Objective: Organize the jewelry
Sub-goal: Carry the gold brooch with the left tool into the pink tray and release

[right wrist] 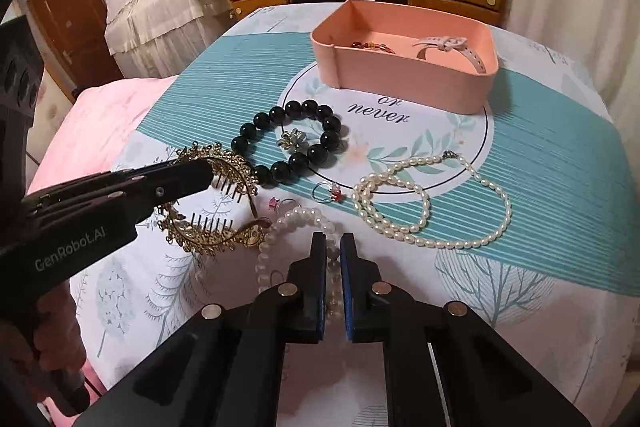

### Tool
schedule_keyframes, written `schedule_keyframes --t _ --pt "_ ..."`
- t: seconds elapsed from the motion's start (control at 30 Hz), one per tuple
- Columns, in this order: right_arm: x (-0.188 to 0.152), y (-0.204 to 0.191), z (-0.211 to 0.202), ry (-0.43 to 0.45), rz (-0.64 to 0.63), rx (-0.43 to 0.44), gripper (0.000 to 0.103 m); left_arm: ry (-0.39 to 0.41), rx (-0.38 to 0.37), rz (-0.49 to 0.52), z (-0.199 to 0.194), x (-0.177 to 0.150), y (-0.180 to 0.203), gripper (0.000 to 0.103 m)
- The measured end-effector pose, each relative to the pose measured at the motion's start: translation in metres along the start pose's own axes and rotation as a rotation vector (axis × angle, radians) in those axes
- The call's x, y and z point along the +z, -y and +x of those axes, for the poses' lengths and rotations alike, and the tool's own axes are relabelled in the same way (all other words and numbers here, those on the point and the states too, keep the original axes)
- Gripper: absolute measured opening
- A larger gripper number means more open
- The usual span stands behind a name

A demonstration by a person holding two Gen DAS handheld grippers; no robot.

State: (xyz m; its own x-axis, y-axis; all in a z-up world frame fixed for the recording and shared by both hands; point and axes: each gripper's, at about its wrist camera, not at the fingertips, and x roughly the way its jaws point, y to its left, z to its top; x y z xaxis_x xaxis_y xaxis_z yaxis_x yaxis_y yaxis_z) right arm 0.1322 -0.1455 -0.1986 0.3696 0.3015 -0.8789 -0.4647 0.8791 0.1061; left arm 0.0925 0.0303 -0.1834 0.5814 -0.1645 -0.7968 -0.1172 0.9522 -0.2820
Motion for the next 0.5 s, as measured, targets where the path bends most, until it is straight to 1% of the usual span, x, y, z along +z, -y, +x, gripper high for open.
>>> schedule_keyframes --t 0.2,0.27,0.37,0.5 --pt "0.004 -0.002 -0.01 0.01 0.005 0.024 0.007 0.037 0.009 -0.021 -0.017 0.007 -0.007 0.009" --pt "0.008 -0.002 -0.021 0.028 0.006 0.046 0.007 0.057 0.011 -0.012 -0.028 0.012 -0.006 0.009" --pt "0.017 -0.001 -0.045 0.08 0.015 0.095 0.006 0.08 0.005 0.006 -0.042 0.021 -0.004 0.009" --pt "0.033 0.0 -0.067 0.104 0.01 0.122 0.006 0.107 0.003 0.048 -0.059 0.036 0.001 0.009"
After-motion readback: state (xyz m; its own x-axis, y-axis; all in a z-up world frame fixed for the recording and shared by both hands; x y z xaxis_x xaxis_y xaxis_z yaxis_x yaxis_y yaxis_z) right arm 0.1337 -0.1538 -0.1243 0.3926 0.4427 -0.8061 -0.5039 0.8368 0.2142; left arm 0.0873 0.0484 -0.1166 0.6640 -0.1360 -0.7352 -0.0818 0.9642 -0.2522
